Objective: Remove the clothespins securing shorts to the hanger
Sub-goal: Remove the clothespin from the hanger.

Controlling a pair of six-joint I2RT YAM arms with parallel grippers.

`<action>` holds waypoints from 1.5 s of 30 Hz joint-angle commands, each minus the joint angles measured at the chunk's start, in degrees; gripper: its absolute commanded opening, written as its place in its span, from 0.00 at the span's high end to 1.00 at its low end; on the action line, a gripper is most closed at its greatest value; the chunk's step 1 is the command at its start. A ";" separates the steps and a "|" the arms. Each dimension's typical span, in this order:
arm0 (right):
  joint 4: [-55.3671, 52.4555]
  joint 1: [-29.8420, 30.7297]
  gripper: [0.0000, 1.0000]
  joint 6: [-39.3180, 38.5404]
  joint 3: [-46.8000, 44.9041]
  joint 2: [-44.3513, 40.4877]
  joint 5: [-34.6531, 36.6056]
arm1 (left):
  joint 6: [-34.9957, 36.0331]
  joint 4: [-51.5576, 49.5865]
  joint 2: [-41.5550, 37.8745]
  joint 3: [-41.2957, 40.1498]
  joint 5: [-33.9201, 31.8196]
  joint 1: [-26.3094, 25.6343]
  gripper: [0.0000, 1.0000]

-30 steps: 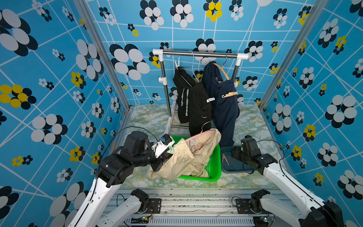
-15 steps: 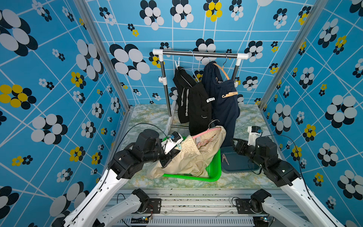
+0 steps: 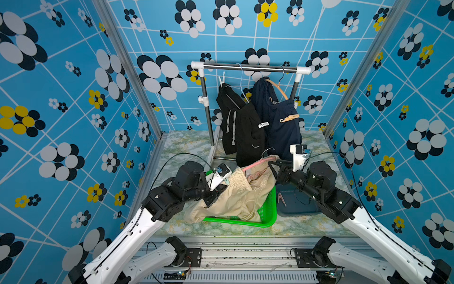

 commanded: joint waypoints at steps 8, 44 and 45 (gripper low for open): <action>7.78 1.20 0.53 -4.96 4.04 4.95 -2.57 | -1.07 8.72 -0.05 0.74 2.91 -0.23 1.00; 15.42 1.54 1.00 -6.77 1.57 11.19 -3.25 | -26.79 11.12 -8.30 -7.37 11.92 6.51 0.12; 15.34 1.54 1.00 -6.71 1.48 11.35 -3.37 | -29.64 13.23 -8.75 -8.06 13.03 7.91 0.11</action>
